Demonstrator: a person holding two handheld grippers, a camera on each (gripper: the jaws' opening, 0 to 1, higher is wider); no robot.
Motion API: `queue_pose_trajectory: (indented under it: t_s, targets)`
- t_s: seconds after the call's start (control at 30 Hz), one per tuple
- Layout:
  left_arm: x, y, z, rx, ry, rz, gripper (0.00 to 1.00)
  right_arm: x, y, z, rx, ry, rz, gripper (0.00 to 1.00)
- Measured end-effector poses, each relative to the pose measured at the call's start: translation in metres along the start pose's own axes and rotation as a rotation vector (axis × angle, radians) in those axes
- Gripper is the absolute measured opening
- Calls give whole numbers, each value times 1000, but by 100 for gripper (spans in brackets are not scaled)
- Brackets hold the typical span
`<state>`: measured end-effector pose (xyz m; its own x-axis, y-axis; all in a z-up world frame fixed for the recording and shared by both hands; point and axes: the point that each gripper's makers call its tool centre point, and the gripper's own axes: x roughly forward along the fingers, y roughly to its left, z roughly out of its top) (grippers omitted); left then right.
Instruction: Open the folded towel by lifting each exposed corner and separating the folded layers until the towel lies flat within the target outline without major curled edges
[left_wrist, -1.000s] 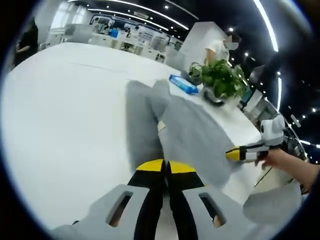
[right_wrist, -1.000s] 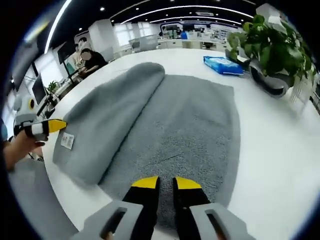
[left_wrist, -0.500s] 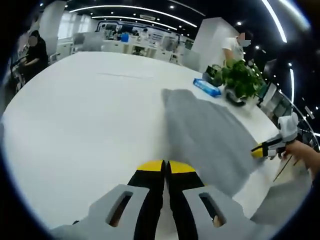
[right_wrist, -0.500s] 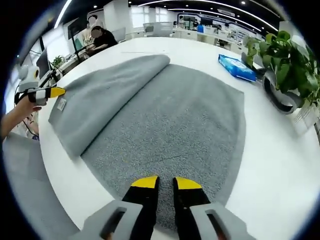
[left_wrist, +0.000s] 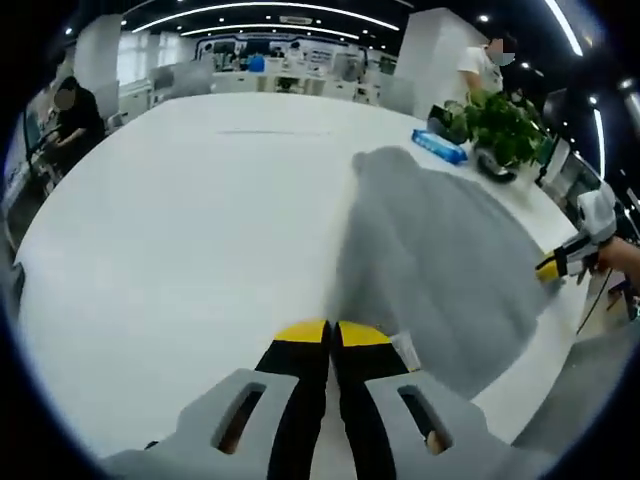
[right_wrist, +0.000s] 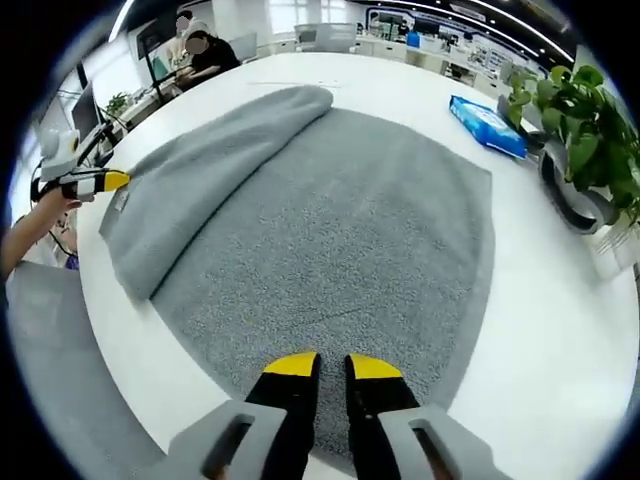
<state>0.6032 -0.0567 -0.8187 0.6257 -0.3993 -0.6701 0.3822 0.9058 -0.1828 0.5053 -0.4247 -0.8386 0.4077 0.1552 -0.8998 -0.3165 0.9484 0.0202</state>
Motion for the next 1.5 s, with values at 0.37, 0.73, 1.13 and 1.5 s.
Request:
queue_pose_trajectory:
  t_s: [0.37,0.73,1.13,1.5]
  targets:
    - [3,13,-13,63,53,32,2,0,0,0,-14,34,-13,7]
    - [1,30,-8,158,37,60,2,0,-5,0,-8,33,10,2]
    - [-3,49,-10,127,-16,75,2,0,-8,-1,12,18,13,1]
    - [-16,66,-16,109,-11,131,2,-2,-17,-5,31,2,-7,1]
